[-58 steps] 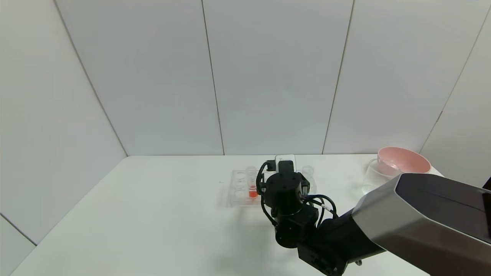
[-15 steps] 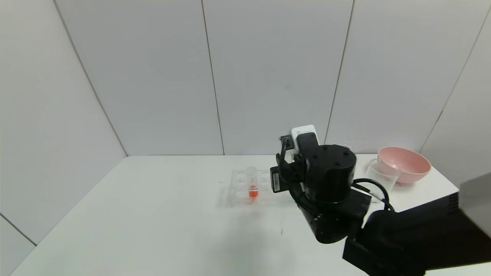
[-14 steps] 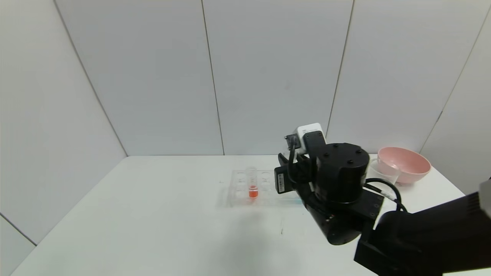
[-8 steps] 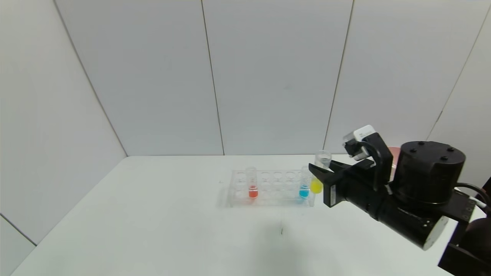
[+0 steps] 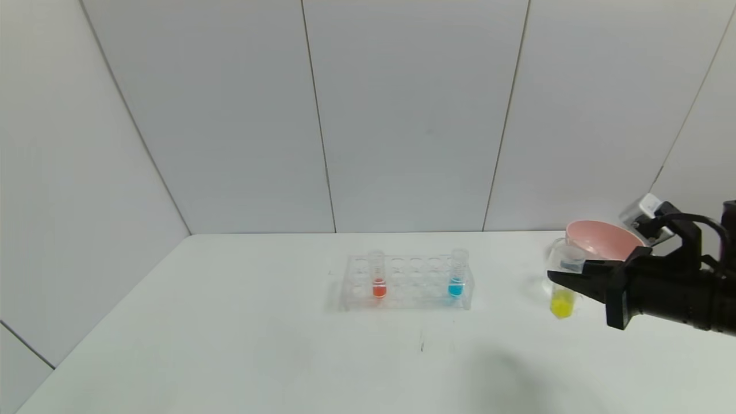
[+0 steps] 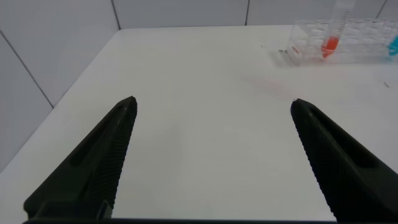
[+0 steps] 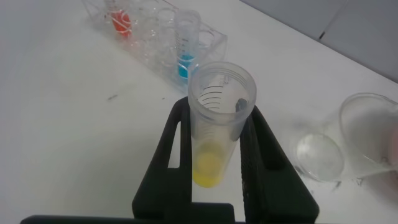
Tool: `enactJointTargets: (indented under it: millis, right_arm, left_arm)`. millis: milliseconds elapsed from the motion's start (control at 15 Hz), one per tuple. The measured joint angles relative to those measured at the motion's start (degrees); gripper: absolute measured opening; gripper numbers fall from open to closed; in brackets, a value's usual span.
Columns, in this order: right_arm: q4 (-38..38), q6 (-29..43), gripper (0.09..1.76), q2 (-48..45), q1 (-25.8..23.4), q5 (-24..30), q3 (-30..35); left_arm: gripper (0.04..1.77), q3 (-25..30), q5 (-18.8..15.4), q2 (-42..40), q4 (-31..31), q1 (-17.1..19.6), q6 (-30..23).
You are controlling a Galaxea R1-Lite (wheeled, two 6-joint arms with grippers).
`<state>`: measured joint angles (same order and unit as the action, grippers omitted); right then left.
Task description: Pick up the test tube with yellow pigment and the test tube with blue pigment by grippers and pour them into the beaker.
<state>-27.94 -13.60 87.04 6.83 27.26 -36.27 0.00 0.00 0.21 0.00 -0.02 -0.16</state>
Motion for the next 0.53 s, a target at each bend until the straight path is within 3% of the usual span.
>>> enactJointTargets:
  millis: [200,533]
  right_arm:
    - [12.8,-7.9,0.51,0.3,-9.0,6.7,-9.0]
    - [30.7,-20.4,0.51,5.3,-16.4,7.8,-24.2]
  left_arm:
    - [1.76,0.0,0.0,0.0,0.0,0.0,0.0]
    - [1.76,0.0,0.0,0.0,0.0,0.0,0.0]
